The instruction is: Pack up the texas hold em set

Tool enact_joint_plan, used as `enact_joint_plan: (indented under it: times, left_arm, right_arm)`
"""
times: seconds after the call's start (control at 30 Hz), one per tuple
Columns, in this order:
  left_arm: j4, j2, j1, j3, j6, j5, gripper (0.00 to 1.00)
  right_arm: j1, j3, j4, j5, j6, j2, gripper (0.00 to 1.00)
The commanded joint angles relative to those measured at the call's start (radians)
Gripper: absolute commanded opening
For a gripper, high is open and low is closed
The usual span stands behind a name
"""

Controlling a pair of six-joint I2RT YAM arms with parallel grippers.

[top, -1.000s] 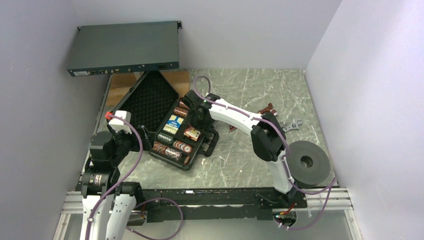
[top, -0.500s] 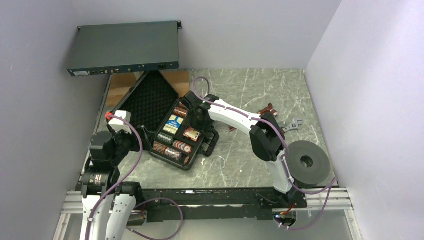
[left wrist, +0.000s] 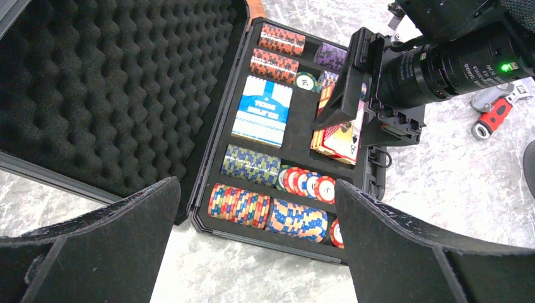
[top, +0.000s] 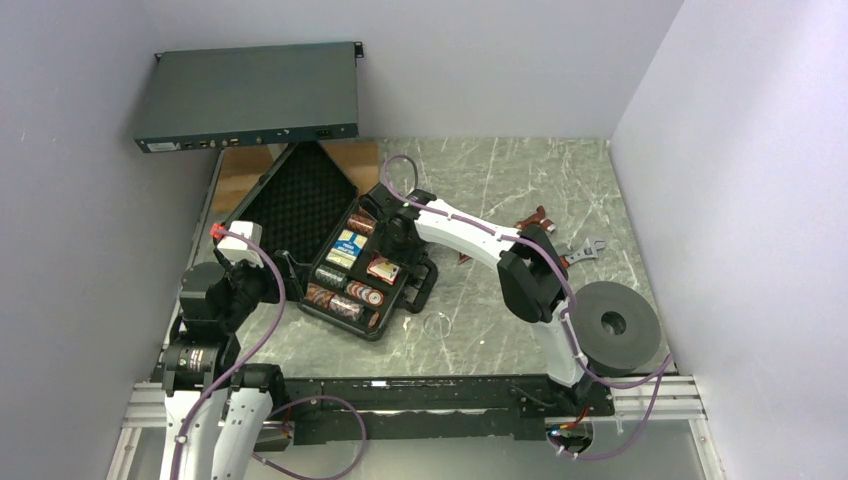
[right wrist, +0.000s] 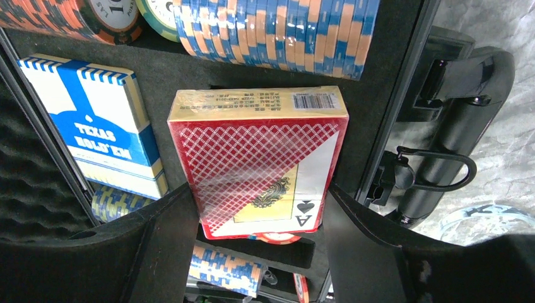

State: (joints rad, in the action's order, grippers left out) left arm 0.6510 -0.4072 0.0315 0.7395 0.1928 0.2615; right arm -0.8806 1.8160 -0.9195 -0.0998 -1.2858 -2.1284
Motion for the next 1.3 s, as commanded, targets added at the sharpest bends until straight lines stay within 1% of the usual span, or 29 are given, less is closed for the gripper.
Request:
enact_joint_plan:
  times: [0.0, 0.27, 0.6, 0.7, 0.77, 0.9, 0.93, 1.0, 1.13, 1.2, 1.23, 1.27]
  left_arm:
    - [-0.024, 0.006, -0.005, 0.001, -0.004, -0.015, 0.99]
    - [-0.025, 0.005, -0.004, 0.001, -0.003, -0.013, 0.99]
    - [-0.025, 0.004, -0.004, 0.002, -0.004, -0.012, 0.99]
    - [-0.026, 0.002, -0.004, 0.001, -0.003, -0.011, 0.99]
    - [-0.025, 0.000, -0.005, 0.001, -0.003, -0.010, 0.99]
    - [-0.025, 0.000, -0.004, 0.001, -0.004, -0.011, 0.99]
    - [-0.026, 0.000, -0.005, 0.001, -0.003, -0.011, 0.99]
    - [-0.025, 0.000, -0.004, 0.001, -0.004, -0.010, 0.99]
    - [-0.025, 0.003, -0.005, 0.001, -0.003, -0.011, 0.99]
    - [-0.025, 0.004, -0.004, 0.001, -0.003, -0.011, 0.99]
    - [-0.025, 0.001, -0.004, 0.001, -0.003, -0.012, 0.99]
    - [-0.025, 0.002, -0.004, 0.001, -0.003, -0.013, 0.99]
  right_arm:
    - [-0.020, 0.039, -0.069, 0.019, -0.007, -0.012, 0.00]
    - [-0.028, 0.043, -0.100, 0.036, 0.001, -0.012, 0.00]
    - [-0.026, 0.070, -0.166, -0.016, 0.036, -0.036, 0.00]
    - [-0.017, 0.055, -0.116, 0.051, 0.095, -0.034, 0.00]
    - [-0.014, 0.048, -0.111, 0.073, 0.097, -0.036, 0.10]
    - [-0.014, 0.030, -0.085, 0.084, 0.111, -0.014, 0.36]
    - [-0.014, 0.025, -0.081, 0.078, 0.109, -0.007, 0.41]
    - [-0.014, 0.026, -0.083, 0.059, 0.112, 0.003, 0.47]
    - [-0.014, 0.045, -0.100, 0.029, 0.120, 0.012, 0.70]
    - [-0.014, 0.050, -0.106, 0.014, 0.119, 0.018, 0.96]
    - [-0.014, 0.049, -0.107, 0.006, 0.118, 0.022, 1.00]
    - [-0.014, 0.049, -0.110, -0.005, 0.117, 0.029, 1.00]
